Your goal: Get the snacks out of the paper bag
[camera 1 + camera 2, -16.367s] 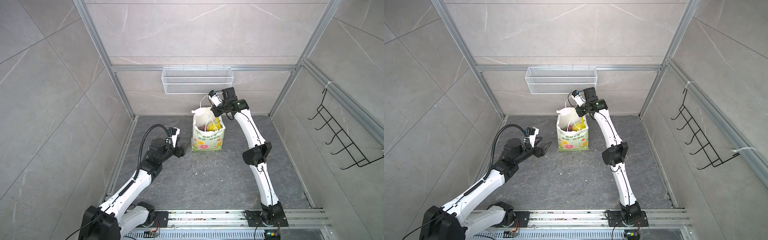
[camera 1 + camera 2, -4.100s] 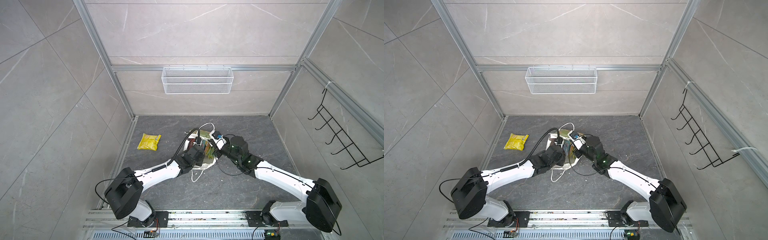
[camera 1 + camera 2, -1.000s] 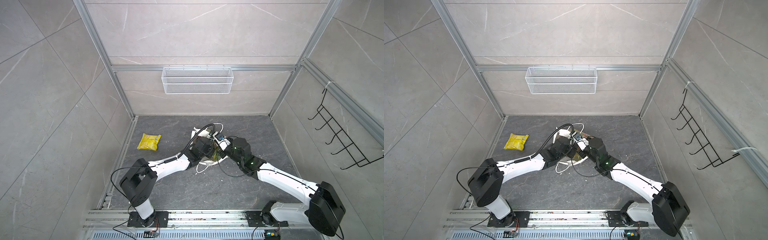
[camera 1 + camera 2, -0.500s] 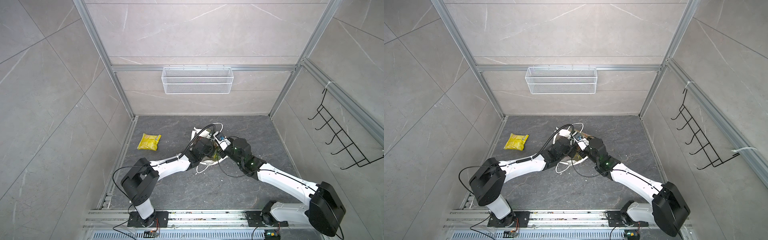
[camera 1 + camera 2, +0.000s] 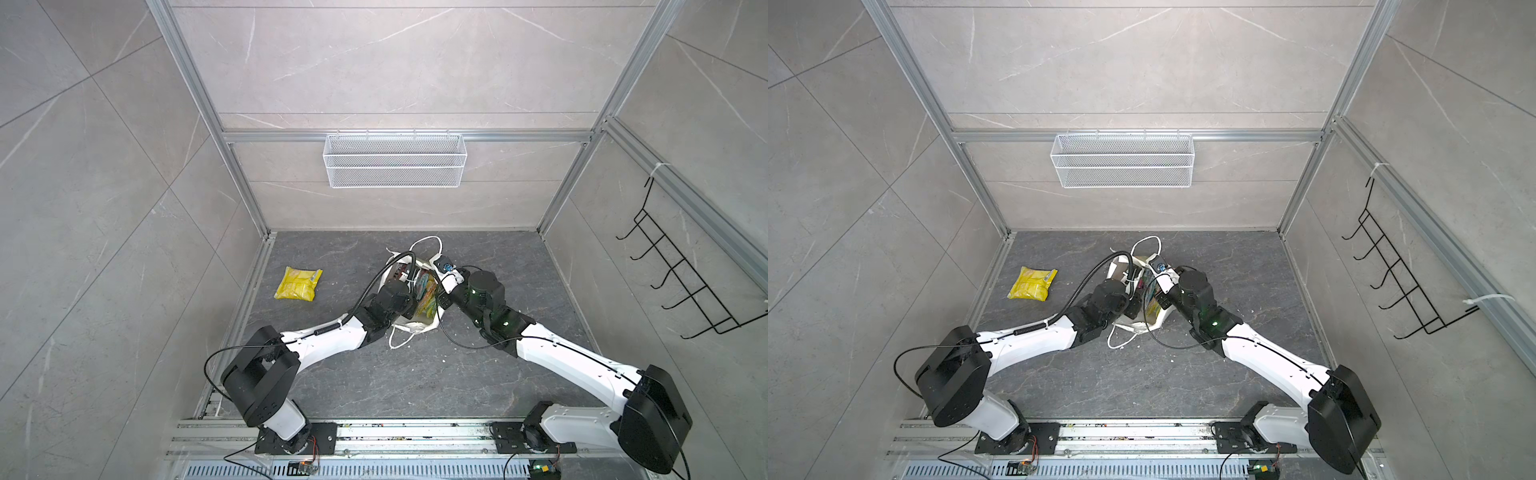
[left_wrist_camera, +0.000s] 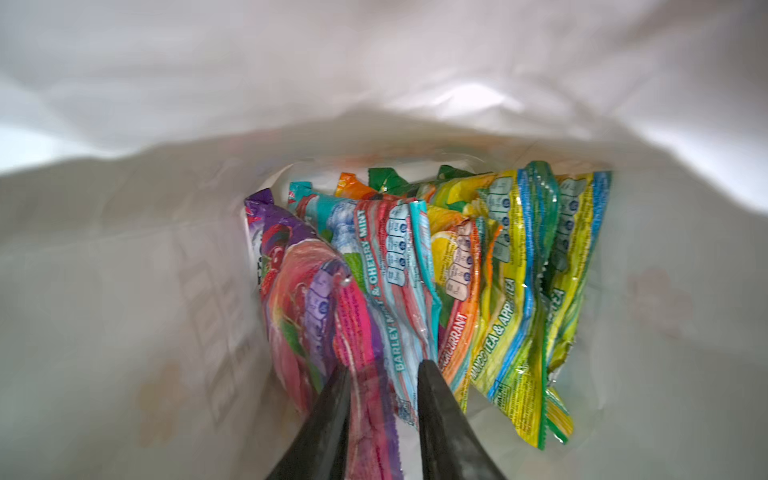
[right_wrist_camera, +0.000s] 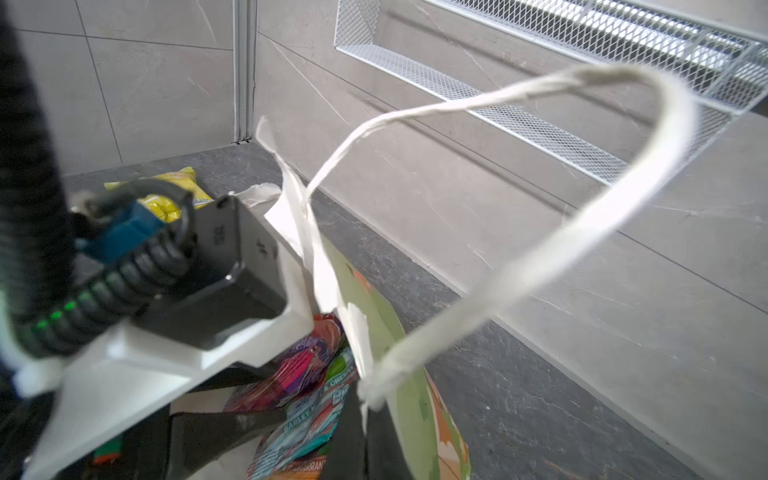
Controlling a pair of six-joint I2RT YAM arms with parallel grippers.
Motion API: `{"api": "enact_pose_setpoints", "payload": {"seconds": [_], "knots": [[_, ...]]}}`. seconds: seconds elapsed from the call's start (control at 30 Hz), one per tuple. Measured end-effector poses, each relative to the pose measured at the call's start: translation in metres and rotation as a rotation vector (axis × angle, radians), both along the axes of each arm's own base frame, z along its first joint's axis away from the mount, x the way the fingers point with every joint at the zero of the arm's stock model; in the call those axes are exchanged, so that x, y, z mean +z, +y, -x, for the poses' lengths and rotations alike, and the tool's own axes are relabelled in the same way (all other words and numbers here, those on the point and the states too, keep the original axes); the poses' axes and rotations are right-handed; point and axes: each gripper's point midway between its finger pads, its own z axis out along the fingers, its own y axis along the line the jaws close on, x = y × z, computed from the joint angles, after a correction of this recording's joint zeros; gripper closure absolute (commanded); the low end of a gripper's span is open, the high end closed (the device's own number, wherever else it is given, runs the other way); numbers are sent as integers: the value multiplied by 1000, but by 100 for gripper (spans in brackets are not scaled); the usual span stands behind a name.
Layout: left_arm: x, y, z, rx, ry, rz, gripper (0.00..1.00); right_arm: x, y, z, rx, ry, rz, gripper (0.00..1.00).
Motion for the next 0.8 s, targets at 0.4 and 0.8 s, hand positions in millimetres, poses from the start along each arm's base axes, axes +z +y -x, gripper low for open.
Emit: {"api": "enact_pose_setpoints", "payload": {"seconds": [0.4,0.8], "knots": [[-34,-6,-2,-7,60,-42,62,0,2,2,17,2,-4,100],[-38,-8,-11,22,55,-57,100,0,3,2,22,5,-8,100]]}}
